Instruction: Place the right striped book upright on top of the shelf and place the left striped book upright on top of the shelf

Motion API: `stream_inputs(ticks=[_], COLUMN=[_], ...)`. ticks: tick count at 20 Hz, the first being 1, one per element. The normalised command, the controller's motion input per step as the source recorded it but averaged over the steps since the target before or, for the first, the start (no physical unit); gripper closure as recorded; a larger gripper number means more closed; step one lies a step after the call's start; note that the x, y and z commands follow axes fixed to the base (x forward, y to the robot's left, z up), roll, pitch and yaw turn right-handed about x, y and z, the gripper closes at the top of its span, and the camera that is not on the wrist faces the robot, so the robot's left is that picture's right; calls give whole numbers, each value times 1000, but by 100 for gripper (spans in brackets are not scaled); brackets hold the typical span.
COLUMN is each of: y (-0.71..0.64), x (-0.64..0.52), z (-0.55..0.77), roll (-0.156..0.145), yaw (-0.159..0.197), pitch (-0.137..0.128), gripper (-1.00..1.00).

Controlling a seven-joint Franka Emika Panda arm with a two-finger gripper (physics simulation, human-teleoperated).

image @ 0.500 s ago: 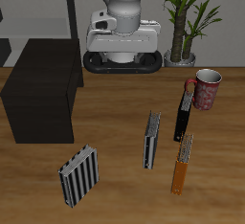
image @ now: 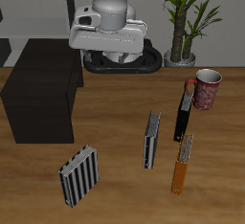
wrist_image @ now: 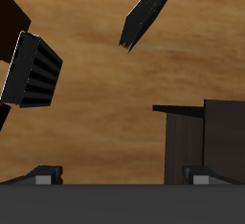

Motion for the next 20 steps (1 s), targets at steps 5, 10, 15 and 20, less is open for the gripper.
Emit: stream_inputs(ticks=[5, 10, 15, 20], y=[-293, -338, -180, -16], x=[239, 362, 249, 274], z=[145, 77, 43, -6], roll=[20, 41, -13, 37], yaw=[1, -20, -2, -57], pitch=[-16, 15, -19, 13], gripper=[-100, -100, -100, -100])
